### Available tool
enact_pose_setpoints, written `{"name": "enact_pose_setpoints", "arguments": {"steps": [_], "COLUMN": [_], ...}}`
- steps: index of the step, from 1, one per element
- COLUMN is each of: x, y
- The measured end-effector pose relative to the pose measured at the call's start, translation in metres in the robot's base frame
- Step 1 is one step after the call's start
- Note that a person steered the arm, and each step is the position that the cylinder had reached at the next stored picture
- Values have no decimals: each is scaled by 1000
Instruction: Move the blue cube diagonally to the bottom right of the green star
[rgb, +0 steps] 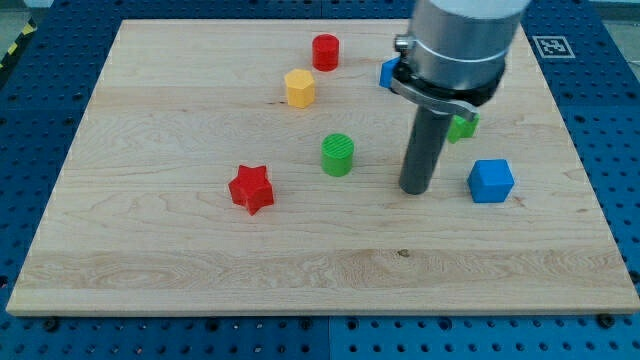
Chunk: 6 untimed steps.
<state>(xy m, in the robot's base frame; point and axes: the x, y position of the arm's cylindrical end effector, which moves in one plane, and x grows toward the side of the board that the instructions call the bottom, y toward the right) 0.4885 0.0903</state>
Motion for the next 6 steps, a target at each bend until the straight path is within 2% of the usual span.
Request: {"name": "enact_pose_setpoints", "arguments": {"steps": [1,2,3,4,6], "x": [-2,-2,-2,-2,-4], "y": [12,65,95,89,26]}}
